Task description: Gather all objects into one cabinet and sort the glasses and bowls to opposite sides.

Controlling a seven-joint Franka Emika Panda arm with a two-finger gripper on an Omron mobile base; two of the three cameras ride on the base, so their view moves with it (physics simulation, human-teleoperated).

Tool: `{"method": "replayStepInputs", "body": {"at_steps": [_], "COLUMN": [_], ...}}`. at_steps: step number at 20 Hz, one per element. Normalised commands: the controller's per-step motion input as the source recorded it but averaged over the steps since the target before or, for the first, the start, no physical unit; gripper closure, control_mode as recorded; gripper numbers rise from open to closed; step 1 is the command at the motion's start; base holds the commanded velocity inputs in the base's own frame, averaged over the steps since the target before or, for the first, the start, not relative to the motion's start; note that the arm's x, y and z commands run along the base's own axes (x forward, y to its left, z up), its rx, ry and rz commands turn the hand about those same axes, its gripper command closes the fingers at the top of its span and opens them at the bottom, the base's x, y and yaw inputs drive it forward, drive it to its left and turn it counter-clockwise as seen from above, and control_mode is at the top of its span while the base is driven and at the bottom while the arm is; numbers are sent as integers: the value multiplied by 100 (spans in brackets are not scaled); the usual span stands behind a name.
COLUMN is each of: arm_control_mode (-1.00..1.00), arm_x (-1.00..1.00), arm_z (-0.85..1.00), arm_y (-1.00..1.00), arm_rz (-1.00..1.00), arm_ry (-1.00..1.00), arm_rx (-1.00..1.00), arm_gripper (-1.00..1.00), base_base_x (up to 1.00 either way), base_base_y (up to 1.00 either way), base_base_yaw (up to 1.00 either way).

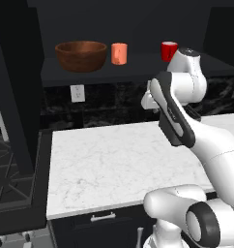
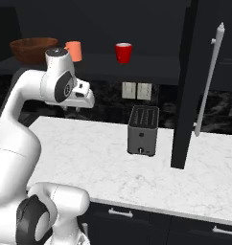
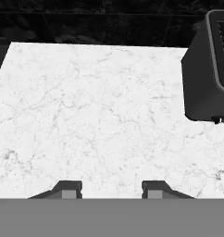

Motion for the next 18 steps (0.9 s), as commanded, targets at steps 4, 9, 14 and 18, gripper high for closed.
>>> {"method": "replayStepInputs", "body": {"at_steps": [4, 9, 14, 18], "arm_control_mode": [-100, -100, -100, -100], "arm_x": [-22, -75, -65, -81], "arm_z": [-2, -2, 0, 0], "arm_y": [0, 0, 0, -4], "arm_rz": [0, 0, 0, 0], "arm_ry": [-19, -62, -67, -66], "arm_rx": [-1, -10, -12, -9], "arm_gripper": [-100, -100, -100, -100], "base_base_x": [0, 0, 0, 0], "base_base_y": [0, 0, 0, 0], "base_base_yaw": [0, 0, 0, 0]}}
